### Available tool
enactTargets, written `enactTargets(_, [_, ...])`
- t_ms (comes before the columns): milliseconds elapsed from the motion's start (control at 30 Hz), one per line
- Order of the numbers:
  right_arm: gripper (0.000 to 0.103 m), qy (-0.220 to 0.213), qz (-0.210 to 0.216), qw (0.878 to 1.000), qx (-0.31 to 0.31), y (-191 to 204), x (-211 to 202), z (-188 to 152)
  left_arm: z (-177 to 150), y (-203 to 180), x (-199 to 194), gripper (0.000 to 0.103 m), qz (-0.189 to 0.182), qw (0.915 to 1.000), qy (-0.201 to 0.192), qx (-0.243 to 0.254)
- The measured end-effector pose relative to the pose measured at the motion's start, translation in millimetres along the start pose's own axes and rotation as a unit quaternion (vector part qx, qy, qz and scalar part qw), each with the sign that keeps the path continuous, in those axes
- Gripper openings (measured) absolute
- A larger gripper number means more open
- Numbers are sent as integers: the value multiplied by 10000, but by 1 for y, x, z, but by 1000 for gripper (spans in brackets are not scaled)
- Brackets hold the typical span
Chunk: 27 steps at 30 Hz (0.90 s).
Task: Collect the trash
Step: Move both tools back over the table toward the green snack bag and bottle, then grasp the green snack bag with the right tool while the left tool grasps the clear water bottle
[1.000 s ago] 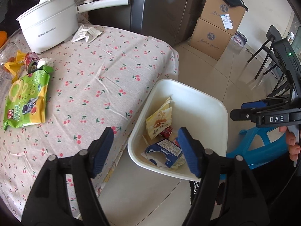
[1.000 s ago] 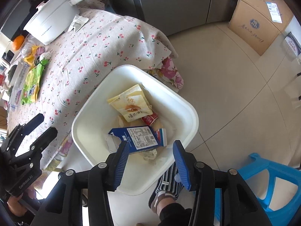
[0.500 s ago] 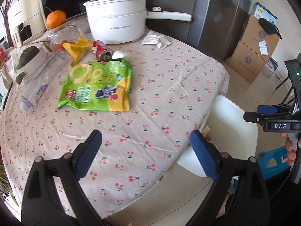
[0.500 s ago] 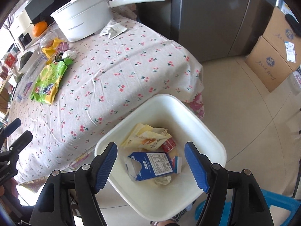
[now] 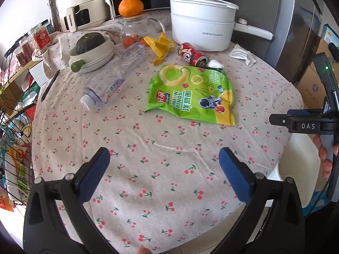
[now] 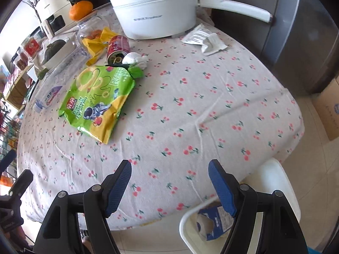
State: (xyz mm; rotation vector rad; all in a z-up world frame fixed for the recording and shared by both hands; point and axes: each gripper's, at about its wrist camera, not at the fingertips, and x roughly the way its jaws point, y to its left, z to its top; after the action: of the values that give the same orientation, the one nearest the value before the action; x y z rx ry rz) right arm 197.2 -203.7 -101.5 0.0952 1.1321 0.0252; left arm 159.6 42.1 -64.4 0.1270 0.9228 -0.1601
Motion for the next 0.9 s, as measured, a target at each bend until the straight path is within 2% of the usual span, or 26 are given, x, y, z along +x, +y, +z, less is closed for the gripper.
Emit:
enactTargets(133, [77, -151, 314, 9993, -135, 24, 20, 23, 15, 28, 5, 102, 407, 9991, -107, 64])
enactTargets(300, [76, -361, 641, 9973, 38, 43, 44, 51, 38, 63, 23, 102, 628, 9980, -93, 23])
enactTargets(433, [76, -434, 486, 9979, -28, 56, 61, 62, 56, 81, 45, 102, 757, 9970, -12, 144])
enactTargets(533, [71, -439, 378, 9982, -168, 65, 72, 66, 70, 92, 60, 102, 675, 9976, 31, 131])
enactTargets(633, [61, -493, 241, 9980, -310, 74, 78, 66, 86, 97, 76, 102, 523, 9984, 81, 219])
enactTargets(700, [41, -519, 276, 9972, -466, 79, 79, 66, 97, 97, 87, 102, 355, 9988, 165, 302])
enactTargets(800, [24, -568, 197, 9961, -650, 87, 80, 64, 112, 98, 106, 102, 102, 9989, 319, 313])
enactTargets(900, [10, -597, 277, 9949, -759, 88, 77, 64, 123, 96, 120, 102, 108, 9986, 370, 358])
